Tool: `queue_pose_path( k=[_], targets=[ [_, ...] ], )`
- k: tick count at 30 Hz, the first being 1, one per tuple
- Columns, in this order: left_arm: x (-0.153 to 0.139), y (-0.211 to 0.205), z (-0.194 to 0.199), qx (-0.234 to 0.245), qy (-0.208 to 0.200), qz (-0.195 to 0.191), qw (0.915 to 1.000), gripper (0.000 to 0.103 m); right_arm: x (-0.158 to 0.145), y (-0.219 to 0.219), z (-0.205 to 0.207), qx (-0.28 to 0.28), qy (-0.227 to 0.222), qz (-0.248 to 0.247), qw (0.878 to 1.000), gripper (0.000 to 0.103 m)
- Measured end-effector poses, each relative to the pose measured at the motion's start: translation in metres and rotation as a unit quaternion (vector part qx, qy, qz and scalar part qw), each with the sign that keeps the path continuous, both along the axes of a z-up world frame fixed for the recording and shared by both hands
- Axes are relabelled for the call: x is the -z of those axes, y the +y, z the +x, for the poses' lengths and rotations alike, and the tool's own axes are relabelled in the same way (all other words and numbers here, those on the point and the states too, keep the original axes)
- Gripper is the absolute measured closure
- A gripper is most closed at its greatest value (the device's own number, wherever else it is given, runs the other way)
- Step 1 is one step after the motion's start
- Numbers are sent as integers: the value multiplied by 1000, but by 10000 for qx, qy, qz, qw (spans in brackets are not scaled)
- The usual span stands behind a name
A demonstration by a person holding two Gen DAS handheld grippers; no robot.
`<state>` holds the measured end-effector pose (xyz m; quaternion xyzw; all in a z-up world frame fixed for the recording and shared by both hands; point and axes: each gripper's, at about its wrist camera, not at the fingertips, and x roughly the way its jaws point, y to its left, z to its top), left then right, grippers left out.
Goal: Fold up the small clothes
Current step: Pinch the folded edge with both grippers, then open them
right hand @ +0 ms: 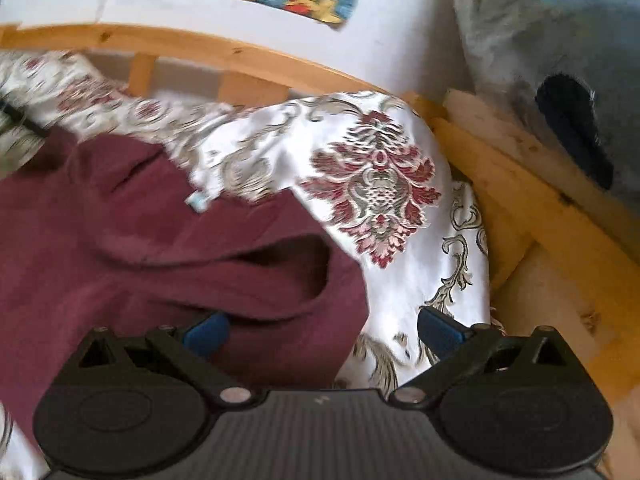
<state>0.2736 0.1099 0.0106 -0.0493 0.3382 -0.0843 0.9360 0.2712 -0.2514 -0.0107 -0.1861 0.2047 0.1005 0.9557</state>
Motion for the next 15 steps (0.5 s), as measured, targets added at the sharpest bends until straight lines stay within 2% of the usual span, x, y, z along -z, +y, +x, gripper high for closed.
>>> queue_pose_path(
  k=[1,3,4,5,6,8,12,15],
  targets=[
    [2,-2,3,-162,53,178,9997,30,-2,-1,7,74,8,104,9999,4],
    [9,-5,7,-440,142,493,9977,59,-7,-7,19,154,41,396,9991,14],
    [11,-5,8,-444,137,528,9975,63,-9,-9,24,116,109,569,9983,20],
    [14,-5,8,-416,144,515,9977,71,-11,-11,29,70,193,703,9973,37],
    [15,-4,8,-416,142,487,9978,79,-12,-12,33,43,269,788,9965,60],
    [16,-6,8,-385,108,458,9981,89,-15,-13,39,54,362,961,9947,79],
    [12,-12,5,-526,2,616,9967,92,-24,-19,42,523,281,1447,9877,91],
    [9,-13,3,-650,-48,606,9960,93,-22,-22,45,806,324,1532,9844,92]
  ],
)
